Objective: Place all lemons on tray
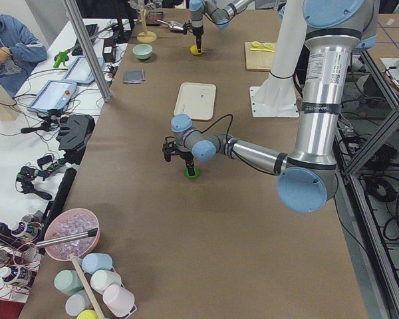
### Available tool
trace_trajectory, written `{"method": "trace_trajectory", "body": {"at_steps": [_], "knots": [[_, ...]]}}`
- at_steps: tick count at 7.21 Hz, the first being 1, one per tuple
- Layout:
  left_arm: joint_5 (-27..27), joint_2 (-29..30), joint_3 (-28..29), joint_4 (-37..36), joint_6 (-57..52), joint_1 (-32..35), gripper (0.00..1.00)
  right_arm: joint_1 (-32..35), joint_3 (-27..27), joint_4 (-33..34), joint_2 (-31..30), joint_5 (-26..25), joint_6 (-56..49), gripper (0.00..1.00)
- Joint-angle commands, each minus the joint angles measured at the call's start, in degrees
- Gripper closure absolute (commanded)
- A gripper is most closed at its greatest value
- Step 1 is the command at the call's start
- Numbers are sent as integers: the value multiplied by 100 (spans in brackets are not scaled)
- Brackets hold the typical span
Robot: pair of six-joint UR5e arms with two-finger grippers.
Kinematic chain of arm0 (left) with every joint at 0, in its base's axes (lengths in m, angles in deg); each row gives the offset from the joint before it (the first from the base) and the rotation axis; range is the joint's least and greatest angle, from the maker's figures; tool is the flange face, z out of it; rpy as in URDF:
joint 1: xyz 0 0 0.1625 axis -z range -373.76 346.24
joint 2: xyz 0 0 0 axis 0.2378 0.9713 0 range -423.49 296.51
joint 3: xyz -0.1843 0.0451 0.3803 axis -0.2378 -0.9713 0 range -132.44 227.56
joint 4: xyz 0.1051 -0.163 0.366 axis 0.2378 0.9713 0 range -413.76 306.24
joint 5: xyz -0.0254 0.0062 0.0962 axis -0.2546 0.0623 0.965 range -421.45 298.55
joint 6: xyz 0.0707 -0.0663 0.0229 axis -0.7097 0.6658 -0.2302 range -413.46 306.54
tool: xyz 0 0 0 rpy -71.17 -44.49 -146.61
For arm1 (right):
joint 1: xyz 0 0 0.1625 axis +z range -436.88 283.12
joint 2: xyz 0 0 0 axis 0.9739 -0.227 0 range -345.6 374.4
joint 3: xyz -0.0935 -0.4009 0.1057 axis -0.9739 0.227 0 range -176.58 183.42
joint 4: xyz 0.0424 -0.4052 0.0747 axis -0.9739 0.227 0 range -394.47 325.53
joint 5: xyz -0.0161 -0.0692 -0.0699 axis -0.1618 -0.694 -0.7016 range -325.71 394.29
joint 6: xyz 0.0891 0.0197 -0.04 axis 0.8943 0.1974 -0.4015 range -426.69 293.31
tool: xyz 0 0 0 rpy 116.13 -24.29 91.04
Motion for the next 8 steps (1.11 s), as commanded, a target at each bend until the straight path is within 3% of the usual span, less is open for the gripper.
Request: {"method": "trace_trajectory", "body": {"at_steps": [1, 3, 7, 8], "knots": [[203, -226, 7, 356, -6, -203, 19, -6, 139, 16, 254, -13, -59, 0], [124, -235, -2, 339, -59, -204, 97, 82, 323, 16, 395, -4, -68, 0], [10, -235, -28, 312, -59, -195, 100, 100, 360, 16, 335, 31, -121, 0], [-147, -218, -28, 303, -59, -177, 100, 117, 325, 16, 317, 83, -121, 14]]}}
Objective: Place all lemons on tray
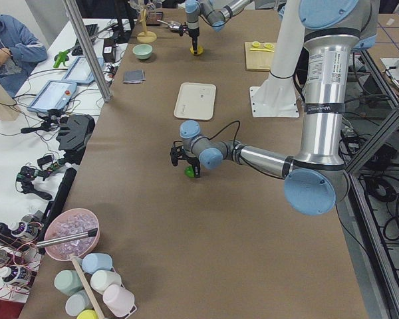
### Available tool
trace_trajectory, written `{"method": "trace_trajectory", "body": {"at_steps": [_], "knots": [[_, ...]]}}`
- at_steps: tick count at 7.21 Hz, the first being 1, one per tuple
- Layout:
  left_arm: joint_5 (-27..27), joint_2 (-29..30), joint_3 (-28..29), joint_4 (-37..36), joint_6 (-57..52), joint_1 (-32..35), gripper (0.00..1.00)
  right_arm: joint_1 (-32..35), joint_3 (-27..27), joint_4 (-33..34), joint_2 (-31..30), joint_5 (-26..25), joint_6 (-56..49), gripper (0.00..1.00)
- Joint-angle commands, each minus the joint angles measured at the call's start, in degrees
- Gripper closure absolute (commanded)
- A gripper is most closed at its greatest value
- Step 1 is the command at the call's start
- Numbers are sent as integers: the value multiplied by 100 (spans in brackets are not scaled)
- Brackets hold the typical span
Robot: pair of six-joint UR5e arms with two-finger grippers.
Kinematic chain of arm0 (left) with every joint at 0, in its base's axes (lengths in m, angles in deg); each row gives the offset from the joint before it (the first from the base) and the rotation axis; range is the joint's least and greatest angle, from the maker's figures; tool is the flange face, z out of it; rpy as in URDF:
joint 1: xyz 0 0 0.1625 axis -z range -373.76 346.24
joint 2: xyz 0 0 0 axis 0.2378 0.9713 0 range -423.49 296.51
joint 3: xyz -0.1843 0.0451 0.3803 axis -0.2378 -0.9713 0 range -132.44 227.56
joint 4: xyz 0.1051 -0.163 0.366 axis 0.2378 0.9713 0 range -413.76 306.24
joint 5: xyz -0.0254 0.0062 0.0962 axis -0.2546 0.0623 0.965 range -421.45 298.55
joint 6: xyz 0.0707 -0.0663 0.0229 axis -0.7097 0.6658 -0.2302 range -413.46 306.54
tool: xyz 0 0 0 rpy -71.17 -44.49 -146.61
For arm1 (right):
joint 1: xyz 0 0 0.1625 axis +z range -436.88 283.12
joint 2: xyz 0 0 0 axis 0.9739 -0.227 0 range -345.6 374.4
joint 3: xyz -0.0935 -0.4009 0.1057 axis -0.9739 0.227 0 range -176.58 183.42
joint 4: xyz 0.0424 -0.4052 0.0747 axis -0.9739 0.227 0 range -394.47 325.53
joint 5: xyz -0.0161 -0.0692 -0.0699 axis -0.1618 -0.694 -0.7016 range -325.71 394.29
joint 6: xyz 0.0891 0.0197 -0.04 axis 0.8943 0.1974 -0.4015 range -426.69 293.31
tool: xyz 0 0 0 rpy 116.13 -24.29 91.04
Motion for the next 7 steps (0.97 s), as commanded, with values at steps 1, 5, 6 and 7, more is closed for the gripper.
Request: {"method": "trace_trajectory", "body": {"at_steps": [1, 5, 6, 7], "knots": [[-271, 16, -2, -53, -78, 82, 100, 65, -79, 0, -57, 215, -30, 55], [-640, 646, -203, -1840, -1412, 766, 100, 819, -317, 79, -32, 910, 22, 100], [-693, 1075, -274, -2595, -1728, 959, 100, 900, -360, 131, 195, 929, 66, 100], [-694, 1575, -405, -3429, -1932, 1083, 100, 901, -387, 367, 520, 912, 75, 100]]}}
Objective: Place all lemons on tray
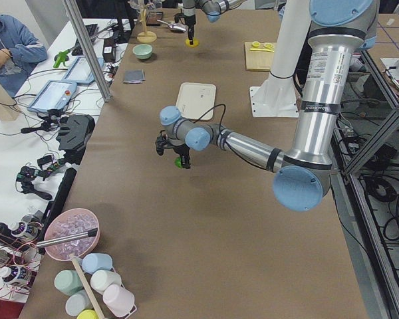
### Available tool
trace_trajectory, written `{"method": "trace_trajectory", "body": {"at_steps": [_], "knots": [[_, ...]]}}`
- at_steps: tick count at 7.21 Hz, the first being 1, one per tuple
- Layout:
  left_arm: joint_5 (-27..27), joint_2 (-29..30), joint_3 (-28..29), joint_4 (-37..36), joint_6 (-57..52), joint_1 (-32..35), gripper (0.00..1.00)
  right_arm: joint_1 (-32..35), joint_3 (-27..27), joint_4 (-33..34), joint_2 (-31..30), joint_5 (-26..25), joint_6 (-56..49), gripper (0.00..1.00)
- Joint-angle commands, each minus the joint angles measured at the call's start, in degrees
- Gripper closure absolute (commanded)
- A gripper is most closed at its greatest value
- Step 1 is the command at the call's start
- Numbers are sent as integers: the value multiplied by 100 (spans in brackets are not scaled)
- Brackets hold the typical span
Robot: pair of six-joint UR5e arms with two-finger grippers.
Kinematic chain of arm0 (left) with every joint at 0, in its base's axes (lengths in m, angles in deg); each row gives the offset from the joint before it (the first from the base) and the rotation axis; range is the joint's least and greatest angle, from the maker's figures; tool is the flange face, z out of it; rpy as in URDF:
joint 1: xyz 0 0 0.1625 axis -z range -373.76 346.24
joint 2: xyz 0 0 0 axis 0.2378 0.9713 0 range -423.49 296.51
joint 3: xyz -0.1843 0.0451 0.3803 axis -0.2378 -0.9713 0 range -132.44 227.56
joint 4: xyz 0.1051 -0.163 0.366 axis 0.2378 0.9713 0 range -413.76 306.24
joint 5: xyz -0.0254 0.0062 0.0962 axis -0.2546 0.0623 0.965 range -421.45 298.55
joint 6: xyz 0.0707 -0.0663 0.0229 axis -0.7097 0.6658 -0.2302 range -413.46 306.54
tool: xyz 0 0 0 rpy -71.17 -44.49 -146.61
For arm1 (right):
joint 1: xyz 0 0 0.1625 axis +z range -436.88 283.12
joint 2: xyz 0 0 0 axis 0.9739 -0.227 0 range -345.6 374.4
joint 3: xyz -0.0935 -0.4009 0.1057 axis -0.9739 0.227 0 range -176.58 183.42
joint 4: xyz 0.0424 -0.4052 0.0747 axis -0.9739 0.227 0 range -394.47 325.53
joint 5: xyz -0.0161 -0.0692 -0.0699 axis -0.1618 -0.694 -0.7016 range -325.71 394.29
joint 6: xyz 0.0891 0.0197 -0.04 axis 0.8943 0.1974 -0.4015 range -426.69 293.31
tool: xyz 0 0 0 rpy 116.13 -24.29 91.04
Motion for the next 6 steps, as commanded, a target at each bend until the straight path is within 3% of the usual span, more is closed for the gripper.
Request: {"method": "trace_trajectory", "body": {"at_steps": [1, 4, 6], "knots": [[-26, 1061, -225, -1696, -335, 204, 100, -44, -5, 281, 635, -9, 27, 100], [-17, 2126, -234, -2738, -21, 160, 100, -956, 353, 229, 1907, -542, 1307, 100], [0, 2471, -365, -2688, 1502, -415, 100, -1493, 872, 212, 2761, -834, 1704, 100]]}}
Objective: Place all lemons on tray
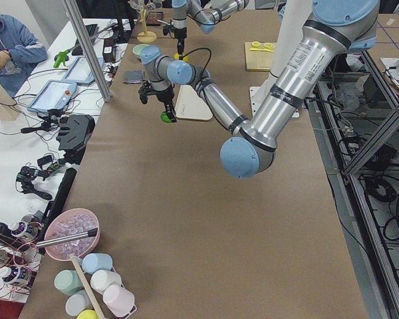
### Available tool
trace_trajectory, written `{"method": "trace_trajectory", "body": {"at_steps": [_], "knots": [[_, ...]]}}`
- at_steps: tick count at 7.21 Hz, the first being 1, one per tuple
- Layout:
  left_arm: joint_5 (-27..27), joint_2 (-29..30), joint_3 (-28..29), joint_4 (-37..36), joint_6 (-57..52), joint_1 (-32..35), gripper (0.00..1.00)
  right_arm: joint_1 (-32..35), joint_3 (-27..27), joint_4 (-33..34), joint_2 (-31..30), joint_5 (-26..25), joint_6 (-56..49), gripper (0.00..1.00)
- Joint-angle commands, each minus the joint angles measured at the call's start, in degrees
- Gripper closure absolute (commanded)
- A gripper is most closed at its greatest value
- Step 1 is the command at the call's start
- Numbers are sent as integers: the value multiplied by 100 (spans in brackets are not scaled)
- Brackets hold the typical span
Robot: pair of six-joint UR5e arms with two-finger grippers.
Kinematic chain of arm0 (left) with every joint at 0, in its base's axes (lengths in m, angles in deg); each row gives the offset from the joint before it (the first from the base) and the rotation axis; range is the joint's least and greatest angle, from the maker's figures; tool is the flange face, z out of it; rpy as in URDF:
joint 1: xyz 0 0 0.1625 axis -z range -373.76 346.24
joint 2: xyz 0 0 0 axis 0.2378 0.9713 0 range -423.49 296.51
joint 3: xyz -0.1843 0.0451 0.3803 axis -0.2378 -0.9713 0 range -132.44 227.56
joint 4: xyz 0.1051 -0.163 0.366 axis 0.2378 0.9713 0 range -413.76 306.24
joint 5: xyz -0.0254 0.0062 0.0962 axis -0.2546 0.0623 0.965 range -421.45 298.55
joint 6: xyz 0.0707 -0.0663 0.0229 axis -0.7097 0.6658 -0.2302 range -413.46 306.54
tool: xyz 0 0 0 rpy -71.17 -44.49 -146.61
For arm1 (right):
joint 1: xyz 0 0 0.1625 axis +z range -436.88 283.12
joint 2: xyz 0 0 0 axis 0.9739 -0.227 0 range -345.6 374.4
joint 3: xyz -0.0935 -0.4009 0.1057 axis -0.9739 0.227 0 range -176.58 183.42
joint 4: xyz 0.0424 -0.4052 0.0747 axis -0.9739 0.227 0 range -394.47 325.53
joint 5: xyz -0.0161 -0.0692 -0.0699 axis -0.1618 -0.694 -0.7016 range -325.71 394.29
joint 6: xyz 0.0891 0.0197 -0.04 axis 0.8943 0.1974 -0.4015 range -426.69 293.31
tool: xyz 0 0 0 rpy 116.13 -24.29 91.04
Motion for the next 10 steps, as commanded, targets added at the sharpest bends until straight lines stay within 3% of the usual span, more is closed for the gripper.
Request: {"method": "trace_trajectory", "body": {"at_steps": [1, 2, 6, 8, 9, 10], "knots": [[122, 364, -50, 272, 1792, -937, 100, -518, 385, -12, 702, -202, 301, 100], [349, 383, 38, 779, 2515, -1212, 100, -772, 395, -38, 764, -350, 485, 100], [395, 593, 205, 1073, 3494, -1504, 100, -1319, 412, -91, 765, -378, 680, 100], [404, 663, 503, 1635, 4084, -1531, 100, -1416, 508, -91, 730, -387, 680, 100], [404, 708, 539, 1637, 4139, -1566, 100, -1495, 500, -108, 695, -404, 680, 1], [421, 743, 600, 1637, 4148, -1593, 100, -1496, 492, -100, 703, -439, 689, 0]]}}
